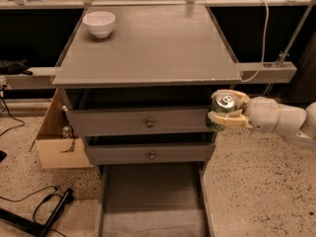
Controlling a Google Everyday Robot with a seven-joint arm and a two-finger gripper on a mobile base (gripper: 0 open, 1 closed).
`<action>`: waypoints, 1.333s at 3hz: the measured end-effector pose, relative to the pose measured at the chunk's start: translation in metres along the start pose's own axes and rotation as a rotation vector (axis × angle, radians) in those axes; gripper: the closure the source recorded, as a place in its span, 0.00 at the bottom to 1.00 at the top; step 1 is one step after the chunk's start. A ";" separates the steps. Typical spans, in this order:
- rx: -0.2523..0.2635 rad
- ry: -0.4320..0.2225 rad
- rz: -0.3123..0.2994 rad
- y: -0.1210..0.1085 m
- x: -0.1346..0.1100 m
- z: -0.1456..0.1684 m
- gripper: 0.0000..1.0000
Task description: Place green can into bottom drawer
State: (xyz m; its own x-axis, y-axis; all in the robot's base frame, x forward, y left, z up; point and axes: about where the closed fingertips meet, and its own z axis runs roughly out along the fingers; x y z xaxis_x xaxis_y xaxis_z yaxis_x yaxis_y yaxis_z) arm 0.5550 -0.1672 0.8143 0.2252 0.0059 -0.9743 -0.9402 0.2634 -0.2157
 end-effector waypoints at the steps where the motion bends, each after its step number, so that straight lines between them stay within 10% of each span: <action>1: -0.003 -0.009 0.028 0.003 0.018 0.005 1.00; 2: -0.003 -0.010 0.030 0.003 0.019 0.005 1.00; 4: -0.015 -0.087 0.089 0.057 0.148 0.013 1.00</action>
Offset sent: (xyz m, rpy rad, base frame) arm -0.0487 0.0803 -0.3232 0.1240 0.0494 0.1993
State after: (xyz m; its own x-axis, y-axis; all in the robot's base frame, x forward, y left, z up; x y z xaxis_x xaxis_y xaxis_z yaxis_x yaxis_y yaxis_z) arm 0.5376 -0.1387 0.6585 0.1612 0.1122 -0.9805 -0.9611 0.2436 -0.1301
